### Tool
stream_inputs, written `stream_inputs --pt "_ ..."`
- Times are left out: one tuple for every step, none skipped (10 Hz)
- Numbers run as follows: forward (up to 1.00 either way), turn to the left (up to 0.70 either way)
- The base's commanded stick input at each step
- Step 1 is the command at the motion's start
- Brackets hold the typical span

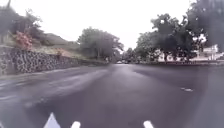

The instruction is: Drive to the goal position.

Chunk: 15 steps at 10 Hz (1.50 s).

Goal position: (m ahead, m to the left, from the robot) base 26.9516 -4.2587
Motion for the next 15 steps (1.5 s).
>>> stream_inputs --pt "0.70 0.00" --pt "0.70 0.00" --pt "0.70 0.00" --pt "0.70 0.00" --pt "0.70 0.00" --pt "0.70 0.00" --pt "0.70 0.00" --pt "0.70 0.00" --pt "0.70 0.00" --pt "0.70 0.00" --pt "0.70 0.00" --pt "0.70 0.00" --pt "0.70 0.00" --pt "0.70 0.00" --pt "0.70 0.00"
